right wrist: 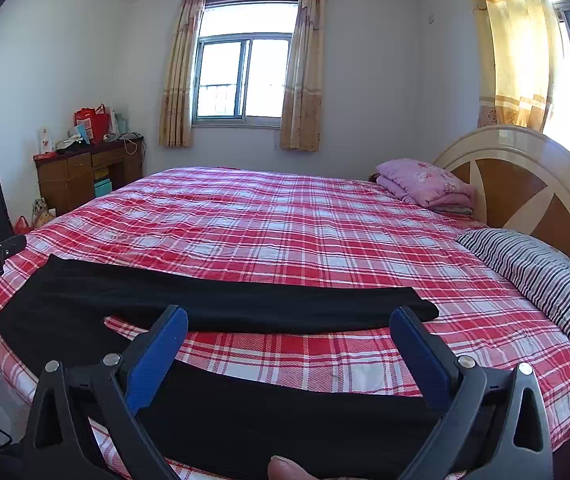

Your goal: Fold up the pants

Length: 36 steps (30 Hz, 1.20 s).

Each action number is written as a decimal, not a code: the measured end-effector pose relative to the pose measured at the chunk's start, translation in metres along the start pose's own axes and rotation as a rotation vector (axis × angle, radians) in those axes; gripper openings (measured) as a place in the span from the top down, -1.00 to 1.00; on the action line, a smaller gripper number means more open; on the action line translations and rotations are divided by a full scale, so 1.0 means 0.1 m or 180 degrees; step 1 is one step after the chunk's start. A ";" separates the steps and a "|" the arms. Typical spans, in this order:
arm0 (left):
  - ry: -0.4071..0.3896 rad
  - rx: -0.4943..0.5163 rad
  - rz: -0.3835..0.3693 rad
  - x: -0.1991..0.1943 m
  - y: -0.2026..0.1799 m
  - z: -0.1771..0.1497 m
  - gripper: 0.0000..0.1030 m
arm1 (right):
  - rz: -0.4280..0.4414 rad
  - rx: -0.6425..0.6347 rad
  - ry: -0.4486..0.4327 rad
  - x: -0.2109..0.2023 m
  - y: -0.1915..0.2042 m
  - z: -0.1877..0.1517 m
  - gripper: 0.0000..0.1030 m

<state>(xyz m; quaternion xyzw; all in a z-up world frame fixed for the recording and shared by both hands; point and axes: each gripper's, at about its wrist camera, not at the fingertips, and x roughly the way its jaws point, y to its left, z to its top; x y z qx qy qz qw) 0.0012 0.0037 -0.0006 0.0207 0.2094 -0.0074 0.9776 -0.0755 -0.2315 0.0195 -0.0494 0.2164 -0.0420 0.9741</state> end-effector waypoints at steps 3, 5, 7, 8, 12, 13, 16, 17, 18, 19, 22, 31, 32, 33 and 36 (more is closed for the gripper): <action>0.0007 -0.0003 0.0001 0.00 0.00 0.00 -1.00 | -0.0004 -0.0004 0.0011 0.00 0.01 0.01 -0.98; 0.0012 -0.0008 0.0002 0.01 0.00 0.01 -1.00 | -0.0005 -0.0006 0.0011 0.00 0.01 0.01 -0.98; 0.0012 -0.0006 0.0004 0.00 0.01 0.00 -1.00 | -0.0005 -0.0006 0.0010 -0.01 0.01 0.01 -0.98; 0.0012 -0.0009 0.0005 0.00 0.01 0.00 -1.00 | -0.0006 -0.0004 0.0008 0.00 0.01 0.00 -0.98; 0.0011 -0.0005 0.0003 0.01 0.00 0.00 -1.00 | -0.0006 -0.0012 0.0015 -0.02 0.05 -0.01 -0.98; 0.0012 -0.0005 0.0003 0.01 0.00 0.00 -1.00 | -0.0007 -0.0017 0.0016 -0.03 0.05 -0.01 -0.98; 0.0013 -0.0005 0.0004 0.01 0.00 0.00 -1.00 | -0.0009 -0.0025 0.0025 0.00 0.05 -0.01 -0.98; 0.0014 -0.0006 0.0003 0.01 0.01 0.00 -1.00 | -0.0010 -0.0025 0.0029 0.01 0.05 0.00 -0.98; 0.0011 -0.0007 0.0001 0.00 0.00 0.00 -1.00 | -0.0013 -0.0025 0.0031 0.01 0.05 0.00 -0.98; 0.0012 -0.0005 0.0001 0.01 0.00 0.00 -1.00 | -0.0012 -0.0026 0.0033 0.02 0.06 -0.01 -0.98; 0.0010 -0.0008 0.0002 0.00 0.01 0.00 -1.00 | -0.0016 -0.0029 0.0040 0.02 0.06 -0.02 -0.98; 0.0018 -0.0006 0.0005 0.01 0.01 -0.02 -1.00 | -0.0019 -0.0039 0.0048 0.03 0.06 -0.03 -0.98; 0.0018 -0.0005 0.0006 0.01 0.01 -0.02 -1.00 | -0.0021 -0.0038 0.0047 0.03 0.06 -0.03 -0.98; 0.0016 -0.0007 0.0005 0.01 0.01 -0.02 -1.00 | -0.0019 -0.0038 0.0048 0.03 0.06 -0.03 -0.98; 0.0021 -0.0007 0.0005 0.01 0.01 -0.02 -1.00 | -0.0019 -0.0039 0.0047 0.04 0.06 -0.03 -0.98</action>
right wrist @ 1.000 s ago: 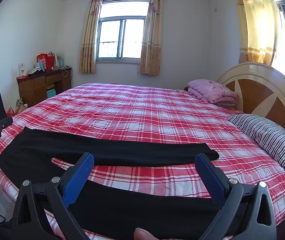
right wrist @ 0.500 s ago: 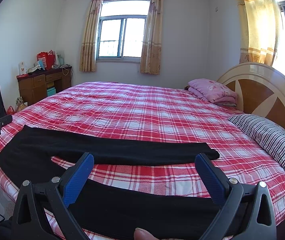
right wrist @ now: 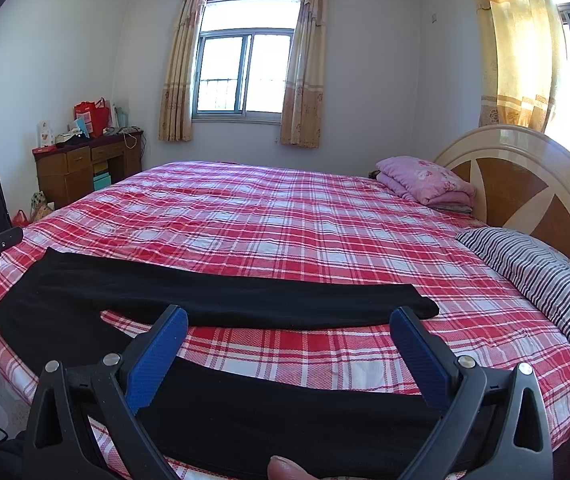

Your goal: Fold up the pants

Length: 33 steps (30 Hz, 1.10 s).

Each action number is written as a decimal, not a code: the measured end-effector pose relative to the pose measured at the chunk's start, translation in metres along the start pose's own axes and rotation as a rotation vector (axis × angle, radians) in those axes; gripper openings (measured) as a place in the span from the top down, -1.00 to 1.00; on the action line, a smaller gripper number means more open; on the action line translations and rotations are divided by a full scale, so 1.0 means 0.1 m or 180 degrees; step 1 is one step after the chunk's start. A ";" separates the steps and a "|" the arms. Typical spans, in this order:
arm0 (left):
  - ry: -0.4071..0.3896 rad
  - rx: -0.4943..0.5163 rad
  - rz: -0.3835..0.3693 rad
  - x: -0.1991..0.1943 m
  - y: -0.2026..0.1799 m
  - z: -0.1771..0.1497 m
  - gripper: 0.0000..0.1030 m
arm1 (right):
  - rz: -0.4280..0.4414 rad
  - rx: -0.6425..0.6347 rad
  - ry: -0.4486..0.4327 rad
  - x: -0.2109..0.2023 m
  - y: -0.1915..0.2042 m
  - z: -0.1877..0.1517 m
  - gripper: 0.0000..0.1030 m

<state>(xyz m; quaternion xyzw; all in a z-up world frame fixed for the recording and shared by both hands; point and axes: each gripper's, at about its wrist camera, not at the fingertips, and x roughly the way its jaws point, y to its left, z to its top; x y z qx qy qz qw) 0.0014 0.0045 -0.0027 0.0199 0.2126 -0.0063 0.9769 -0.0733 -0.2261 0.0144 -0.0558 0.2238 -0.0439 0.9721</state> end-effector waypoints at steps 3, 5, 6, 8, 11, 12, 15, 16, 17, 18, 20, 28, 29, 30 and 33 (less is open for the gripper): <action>0.0000 -0.0001 0.0001 0.00 0.00 0.00 -1.00 | 0.0001 -0.0002 -0.0001 0.00 0.00 0.00 -0.98; 0.0000 -0.0002 -0.0001 0.00 0.00 0.00 -1.00 | -0.0002 -0.0003 -0.0001 0.00 0.00 0.00 -0.98; -0.0001 -0.0002 -0.0003 0.00 0.00 0.00 -1.00 | -0.0002 -0.0002 -0.0001 0.00 0.00 0.00 -0.98; -0.0003 0.0001 0.0000 0.00 0.00 0.00 -1.00 | -0.0004 -0.0003 0.0000 0.00 0.00 0.00 -0.98; 0.0000 -0.0003 -0.0003 0.00 0.01 0.00 -1.00 | -0.0008 -0.0004 0.0004 0.01 0.00 -0.01 -0.98; -0.0001 -0.0003 -0.0001 0.00 0.01 0.00 -1.00 | -0.0010 -0.0005 0.0008 0.01 0.00 -0.01 -0.98; -0.0002 -0.0001 0.0000 0.00 0.01 0.00 -1.00 | -0.0020 -0.0010 0.0014 0.02 0.01 -0.01 -0.98; 0.0000 -0.0001 -0.0001 0.00 0.01 0.00 -1.00 | -0.0018 -0.0010 0.0013 0.02 0.01 -0.01 -0.98; 0.0004 0.0000 -0.0002 0.00 0.01 0.00 -1.00 | -0.0019 -0.0010 0.0014 0.02 0.01 -0.02 -0.98; 0.0004 -0.0003 -0.0003 0.01 0.01 -0.01 -1.00 | -0.0020 -0.0011 0.0013 0.02 0.01 -0.02 -0.98; 0.0011 -0.0003 0.0004 0.01 0.02 -0.02 -1.00 | -0.0022 -0.0016 0.0020 0.03 0.02 -0.01 -0.98; 0.0042 -0.0016 0.0017 0.07 0.03 -0.05 -1.00 | -0.0037 -0.0029 0.0038 0.05 0.03 -0.04 -0.98; 0.0047 -0.0018 0.0017 0.08 0.02 -0.05 -1.00 | -0.0038 -0.0030 0.0041 0.06 0.03 -0.05 -0.98; 0.0056 -0.0021 0.0017 0.09 0.02 -0.06 -1.00 | -0.0039 -0.0031 0.0048 0.07 0.04 -0.06 -0.98; 0.0099 -0.0022 0.0025 0.16 0.02 -0.10 -1.00 | -0.0046 -0.0038 0.0071 0.11 0.05 -0.08 -0.98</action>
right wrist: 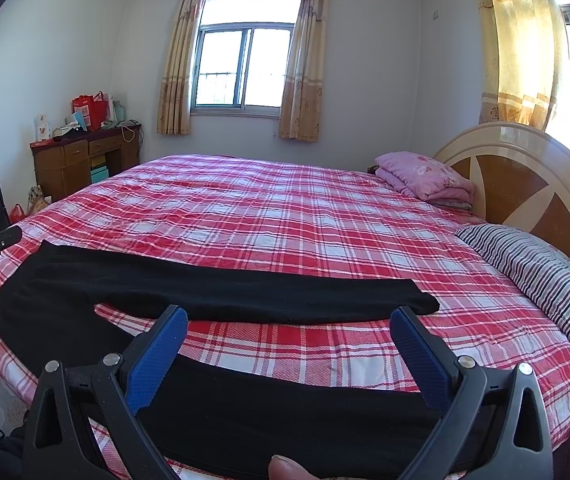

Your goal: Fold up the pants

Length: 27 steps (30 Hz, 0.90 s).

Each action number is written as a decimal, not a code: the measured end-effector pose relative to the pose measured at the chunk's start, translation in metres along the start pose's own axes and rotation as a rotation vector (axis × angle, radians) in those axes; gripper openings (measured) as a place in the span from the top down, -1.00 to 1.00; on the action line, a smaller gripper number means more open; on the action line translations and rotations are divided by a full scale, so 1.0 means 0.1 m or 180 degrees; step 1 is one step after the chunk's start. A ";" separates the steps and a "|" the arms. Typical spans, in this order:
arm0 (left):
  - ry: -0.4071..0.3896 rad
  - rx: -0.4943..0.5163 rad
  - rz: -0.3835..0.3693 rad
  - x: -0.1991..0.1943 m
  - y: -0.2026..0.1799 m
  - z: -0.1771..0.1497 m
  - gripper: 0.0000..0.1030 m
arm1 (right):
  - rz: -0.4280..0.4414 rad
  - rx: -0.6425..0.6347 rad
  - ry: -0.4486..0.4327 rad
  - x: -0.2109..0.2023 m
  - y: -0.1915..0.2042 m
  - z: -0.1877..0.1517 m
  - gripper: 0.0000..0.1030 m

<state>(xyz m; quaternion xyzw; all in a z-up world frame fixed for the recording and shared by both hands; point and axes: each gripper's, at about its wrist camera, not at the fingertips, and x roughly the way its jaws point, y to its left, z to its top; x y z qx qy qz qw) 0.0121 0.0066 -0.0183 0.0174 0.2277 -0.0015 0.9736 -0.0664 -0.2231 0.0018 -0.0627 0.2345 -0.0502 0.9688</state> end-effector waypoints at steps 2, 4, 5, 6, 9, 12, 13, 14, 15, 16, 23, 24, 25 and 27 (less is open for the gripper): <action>0.0020 0.0029 -0.0004 0.07 0.01 -0.02 -1.00 | 0.0016 -0.0024 0.0017 0.05 0.00 -0.01 -0.98; -0.0011 0.0082 0.0092 0.19 0.06 0.00 -1.00 | 0.0035 -0.0068 0.0067 0.12 -0.01 -0.03 -0.98; -0.0009 0.0104 0.0200 0.30 0.13 0.02 -1.00 | 0.0059 -0.0073 0.0097 0.17 -0.03 -0.05 -0.98; 0.0031 0.0108 0.0272 0.42 0.22 0.06 -1.00 | 0.0080 -0.0063 0.0131 0.22 -0.05 -0.07 -0.98; 0.0256 0.0038 0.0364 0.83 0.62 0.16 -1.00 | 0.0131 0.0039 0.0260 0.39 -0.16 -0.16 -0.98; 0.0391 0.0181 0.0720 1.21 1.03 0.21 -1.00 | 0.0146 0.0162 0.0412 0.56 -0.27 -0.26 -0.98; 0.0477 0.0178 0.0746 1.34 1.18 0.21 -1.00 | 0.0153 0.0218 0.0468 0.63 -0.32 -0.29 -0.98; 0.0548 0.0147 0.0724 1.44 1.30 0.21 -0.98 | 0.0161 0.0259 0.0511 0.68 -0.37 -0.30 -0.98; 0.0604 0.0104 0.0676 1.53 1.42 0.19 -0.86 | 0.0175 0.0304 0.0555 0.73 -0.41 -0.33 -0.98; 0.0684 0.0059 0.0611 1.63 1.53 0.19 -0.71 | 0.0186 0.0341 0.0604 0.80 -0.45 -0.35 -0.97; 0.1278 -0.0193 0.0086 2.25 1.69 0.01 -0.04 | 0.0091 0.0275 0.0945 1.27 -0.69 -0.30 -0.78; 0.1357 -0.0176 0.0015 2.32 1.65 -0.03 0.06 | 0.0067 0.0280 0.0958 1.32 -0.73 -0.28 -0.78; 0.1412 -0.0152 -0.0027 2.37 1.63 -0.05 0.08 | 0.0051 0.0287 0.0972 1.38 -0.77 -0.26 -0.77; 0.1514 -0.0061 -0.0021 2.46 1.58 -0.10 0.08 | 0.0032 0.0280 0.1010 1.49 -0.83 -0.23 -0.75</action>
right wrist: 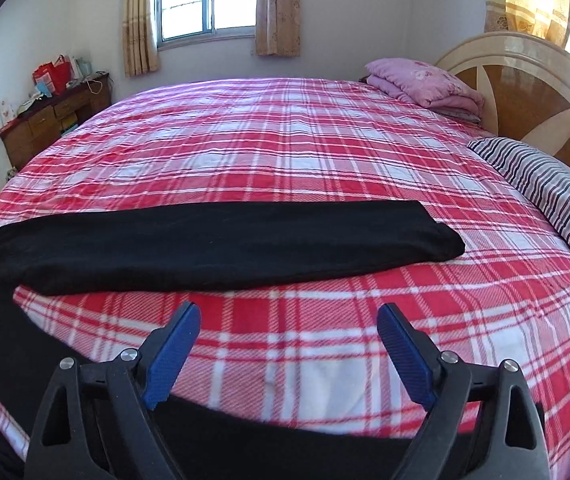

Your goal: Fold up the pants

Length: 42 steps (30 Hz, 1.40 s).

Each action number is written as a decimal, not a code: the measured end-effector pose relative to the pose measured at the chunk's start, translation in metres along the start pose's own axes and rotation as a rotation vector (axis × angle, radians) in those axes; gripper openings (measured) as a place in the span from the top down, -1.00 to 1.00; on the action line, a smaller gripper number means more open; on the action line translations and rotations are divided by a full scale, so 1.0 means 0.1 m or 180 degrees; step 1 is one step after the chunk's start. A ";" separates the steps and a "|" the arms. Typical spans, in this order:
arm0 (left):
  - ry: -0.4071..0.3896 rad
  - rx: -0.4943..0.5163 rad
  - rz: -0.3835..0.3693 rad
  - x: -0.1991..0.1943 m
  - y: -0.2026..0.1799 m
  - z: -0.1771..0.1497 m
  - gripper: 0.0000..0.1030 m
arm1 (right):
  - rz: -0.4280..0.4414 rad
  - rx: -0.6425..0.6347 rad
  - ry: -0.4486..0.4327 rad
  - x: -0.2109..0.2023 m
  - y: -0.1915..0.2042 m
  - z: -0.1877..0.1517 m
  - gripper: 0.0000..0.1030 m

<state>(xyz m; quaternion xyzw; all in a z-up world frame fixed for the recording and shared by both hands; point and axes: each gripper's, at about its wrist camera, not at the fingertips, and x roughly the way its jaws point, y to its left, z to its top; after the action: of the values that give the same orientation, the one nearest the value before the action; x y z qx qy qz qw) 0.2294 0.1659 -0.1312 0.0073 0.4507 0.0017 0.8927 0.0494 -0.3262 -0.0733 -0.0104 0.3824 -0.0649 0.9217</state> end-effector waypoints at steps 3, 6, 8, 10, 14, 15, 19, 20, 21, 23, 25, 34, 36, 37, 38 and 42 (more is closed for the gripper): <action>0.0114 0.0046 0.0019 0.11 0.00 0.00 0.09 | -0.0033 -0.0044 0.0076 0.16 -0.05 0.11 -0.60; 0.0183 -0.0040 -0.0078 0.15 0.07 0.00 0.09 | -0.0052 -0.0100 0.0180 0.33 -0.10 0.24 -0.43; 0.0212 -0.0041 -0.0115 0.15 0.09 0.01 0.09 | -0.0037 -0.0092 0.0241 0.43 -0.18 0.35 -0.37; 0.0281 -0.0030 -0.0099 0.16 0.10 0.06 0.21 | -0.0049 -0.0071 0.0262 0.53 -0.29 0.47 -0.37; 0.0332 0.0043 -0.0078 0.17 0.08 0.12 0.39 | -0.0194 -0.0022 0.0280 0.75 -0.56 0.70 -0.27; 0.0353 0.0041 -0.0066 0.17 0.08 0.13 0.39 | -0.0215 0.0008 0.0301 0.81 -0.64 0.76 -0.24; 0.0443 -0.0034 -0.0045 0.21 0.09 0.16 0.39 | -0.0350 0.0159 0.0374 1.03 -1.00 0.97 -0.24; 0.0459 -0.0037 -0.0031 0.23 0.09 0.17 0.39 | -0.0374 0.0203 0.0391 1.10 -1.11 1.02 -0.24; 0.0471 -0.0039 -0.0012 0.24 0.08 0.17 0.39 | -0.0385 0.0228 0.0402 1.16 -1.19 1.05 -0.24; 0.0452 -0.0037 -0.0003 0.25 0.07 0.17 0.39 | -0.0438 0.0287 0.0467 1.31 -1.35 1.12 -0.24; 0.0453 -0.0086 -0.0009 0.25 0.09 0.18 0.39 | -0.0469 0.0341 0.0553 1.47 -1.51 1.16 -0.24; 0.0596 0.0013 0.0029 0.29 0.06 0.24 0.29 | 0.0162 0.0812 0.1081 2.07 -1.89 1.11 0.08; 0.0613 -0.0008 0.0039 0.30 0.08 0.25 0.16 | 0.0183 0.0742 0.1066 2.05 -1.85 1.09 0.27; 0.0608 0.0003 0.0002 0.31 0.09 0.25 0.18 | 0.0211 0.0728 0.1062 2.03 -1.83 1.09 0.49; 0.0585 0.0001 -0.0051 0.31 0.10 0.25 0.22 | 0.0198 0.0741 0.1047 2.02 -1.82 1.09 0.66; 0.0438 -0.0138 -0.0288 0.29 0.16 0.28 0.65 | 0.0110 0.0638 0.0894 1.84 -1.72 1.14 0.90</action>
<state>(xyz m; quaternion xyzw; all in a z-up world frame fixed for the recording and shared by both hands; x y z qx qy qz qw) 0.2690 0.1821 -0.1381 -0.0325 0.5106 -0.0284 0.8587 0.2390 -0.5240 -0.1103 0.0974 0.4992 -0.0876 0.8565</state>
